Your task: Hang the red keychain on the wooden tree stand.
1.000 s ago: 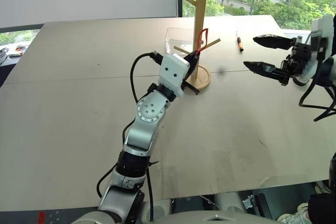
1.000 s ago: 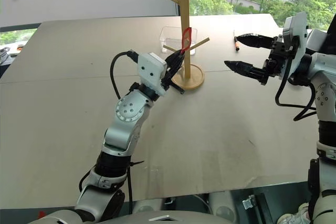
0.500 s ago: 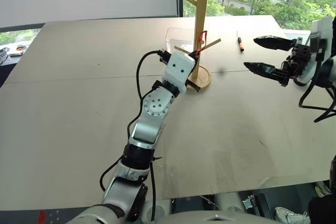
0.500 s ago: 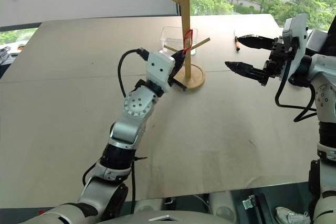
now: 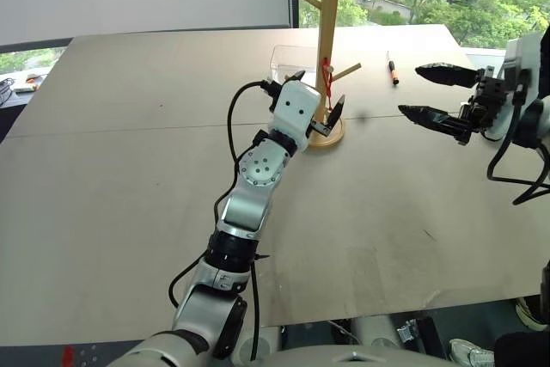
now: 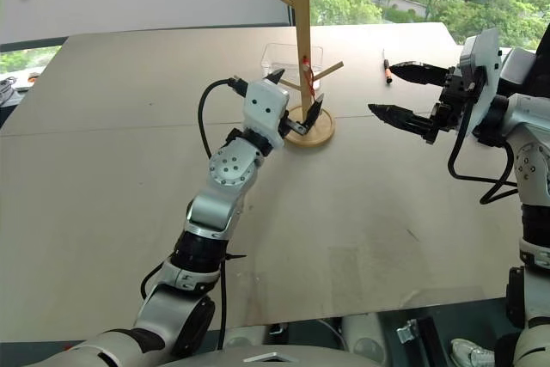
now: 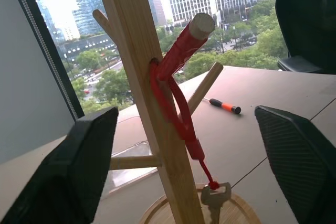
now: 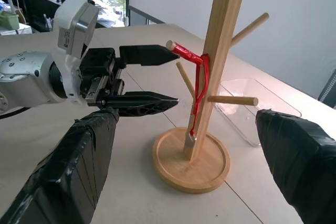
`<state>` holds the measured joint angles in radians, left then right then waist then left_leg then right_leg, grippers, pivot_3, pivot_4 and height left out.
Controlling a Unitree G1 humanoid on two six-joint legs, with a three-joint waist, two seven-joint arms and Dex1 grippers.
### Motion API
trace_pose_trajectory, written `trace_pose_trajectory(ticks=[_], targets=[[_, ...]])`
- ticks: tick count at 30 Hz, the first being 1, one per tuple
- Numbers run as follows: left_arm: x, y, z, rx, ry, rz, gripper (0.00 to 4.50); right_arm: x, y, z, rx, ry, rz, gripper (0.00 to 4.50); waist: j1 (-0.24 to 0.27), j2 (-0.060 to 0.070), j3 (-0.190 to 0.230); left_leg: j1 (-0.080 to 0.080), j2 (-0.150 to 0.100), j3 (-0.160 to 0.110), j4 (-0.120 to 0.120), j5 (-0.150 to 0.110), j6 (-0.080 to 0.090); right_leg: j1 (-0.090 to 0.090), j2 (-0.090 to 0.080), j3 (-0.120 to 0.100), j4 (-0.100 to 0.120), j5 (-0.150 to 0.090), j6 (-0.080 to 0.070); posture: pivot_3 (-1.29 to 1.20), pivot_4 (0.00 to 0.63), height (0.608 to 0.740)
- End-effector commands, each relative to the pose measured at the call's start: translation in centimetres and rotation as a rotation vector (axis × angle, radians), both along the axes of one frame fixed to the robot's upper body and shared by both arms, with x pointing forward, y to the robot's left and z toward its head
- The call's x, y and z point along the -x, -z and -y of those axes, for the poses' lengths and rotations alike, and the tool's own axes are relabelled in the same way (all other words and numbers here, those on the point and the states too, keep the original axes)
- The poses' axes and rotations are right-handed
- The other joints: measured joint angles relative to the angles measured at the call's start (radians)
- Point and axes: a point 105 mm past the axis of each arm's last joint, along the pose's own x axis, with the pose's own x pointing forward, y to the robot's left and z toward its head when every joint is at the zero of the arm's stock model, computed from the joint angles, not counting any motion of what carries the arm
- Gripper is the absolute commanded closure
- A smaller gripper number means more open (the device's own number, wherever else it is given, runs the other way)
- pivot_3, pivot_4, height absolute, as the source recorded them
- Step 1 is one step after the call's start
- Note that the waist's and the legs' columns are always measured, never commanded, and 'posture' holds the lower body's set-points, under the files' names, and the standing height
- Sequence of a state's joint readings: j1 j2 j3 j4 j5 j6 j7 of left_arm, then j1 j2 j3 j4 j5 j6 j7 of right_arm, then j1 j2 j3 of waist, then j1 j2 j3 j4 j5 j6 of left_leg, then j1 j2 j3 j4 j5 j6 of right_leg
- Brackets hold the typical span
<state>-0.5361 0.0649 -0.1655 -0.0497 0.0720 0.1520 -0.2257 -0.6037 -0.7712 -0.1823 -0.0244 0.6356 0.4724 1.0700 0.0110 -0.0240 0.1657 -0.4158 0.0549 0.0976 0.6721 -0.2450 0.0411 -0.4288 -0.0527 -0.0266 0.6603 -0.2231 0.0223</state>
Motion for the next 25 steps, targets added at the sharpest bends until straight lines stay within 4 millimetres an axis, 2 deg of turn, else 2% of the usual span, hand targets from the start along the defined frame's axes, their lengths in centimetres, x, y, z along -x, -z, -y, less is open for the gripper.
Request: trace_pose_trajectory(ticks=[1, 5, 7, 9, 12, 15, 20, 25], targets=[[0.0, 0.2, -2.3, 0.084, -0.067, -0.037, 0.07, -1.1, 0.0, 1.4, -0.066, 0.137, 0.042, 0.0, -0.001, 0.0, 0.0, 0.0, 0.0, 0.0, 0.0, 0.0, 0.0, 0.0, 0.0, 0.0, 0.0, 0.0, 0.0, 0.0, 0.15, 0.74], [-0.2, 2.6, -7.2, 0.147, -0.213, -0.11, 0.07, -3.9, 2.5, 2.0, -0.166, 0.374, 0.062, 0.0, -0.006, 0.0, 0.0, 0.001, 0.0, 0.0, 0.0, 0.0, 0.0, 0.0, 0.001, 0.0, 0.001, 0.0, 0.0, 0.0, 0.15, 0.74], [-0.3, 3.3, -9.2, 0.167, -0.281, -0.128, 0.07, -4.8, 3.7, 2.2, -0.189, 0.461, 0.07, 0.0, -0.007, 0.0, 0.0, 0.0, 0.001, 0.0, 0.0, 0.0, -0.001, -0.001, 0.001, 0.0, 0.001, 0.0, 0.0, 0.0, 0.15, 0.74], [-0.4, 4.2, -12.1, 0.188, -0.383, -0.141, 0.07, -5.7, 5.3, 2.5, -0.226, 0.56, 0.073, 0.0, -0.007, 0.0, 0.0, 0.0, 0.001, 0.001, 0.0, 0.001, -0.002, -0.001, 0.001, 0.0, 0.001, 0.0, 0.0, 0.0, 0.15, 0.74], [-0.1, 5.2, -14.9, 0.193, -0.484, -0.143, 0.07, -6.7, 7.9, 2.8, -0.27, 0.672, 0.05, 0.0, -0.007, 0.0, 0.0, 0.0, 0.001, 0.001, 0.0, 0.002, -0.003, -0.001, 0.001, 0.0, 0.001, 0.0, 0.0, 0.0, 0.15, 0.74], [0.1, 5.6, -15.8, 0.203, -0.518, -0.142, 0.07, -7.3, 9.4, 3.3, -0.298, 0.756, 0.043, 0.0, -0.001, 0.0, 0.0, 0.0, 0.001, 0.001, 0.0, 0.002, -0.003, -0.001, 0.0, 0.0, 0.001, 0.0, 0.0, 0.0, 0.15, 0.74], [0.6, 6.6, -16.2, 0.211, -0.541, -0.146, 0.07, -7.9, 11.6, 4.3, -0.329, 0.883, 0.026, 0.0, 0.0, 0.0, 0.0, 0.0, 0.0, 0.002, 0.0, 0.002, -0.003, -0.001, 0.0, 0.0, 0.001, 0.0, 0.0, 0.0, 0.15, 0.74], [0.6, 7.7, -16.4, 0.248, -0.555, -0.18, 0.07, -8.2, 12.5, 5.2, -0.347, 0.953, 0.034, 0.0, -0.007, 0.0, 0.0, 0.0, 0.001, 0.002, -0.001, 0.001, -0.002, -0.001, 0.0, 0.0, 0.001, 0.0, 0.0, 0.0, 0.15, 0.74]])
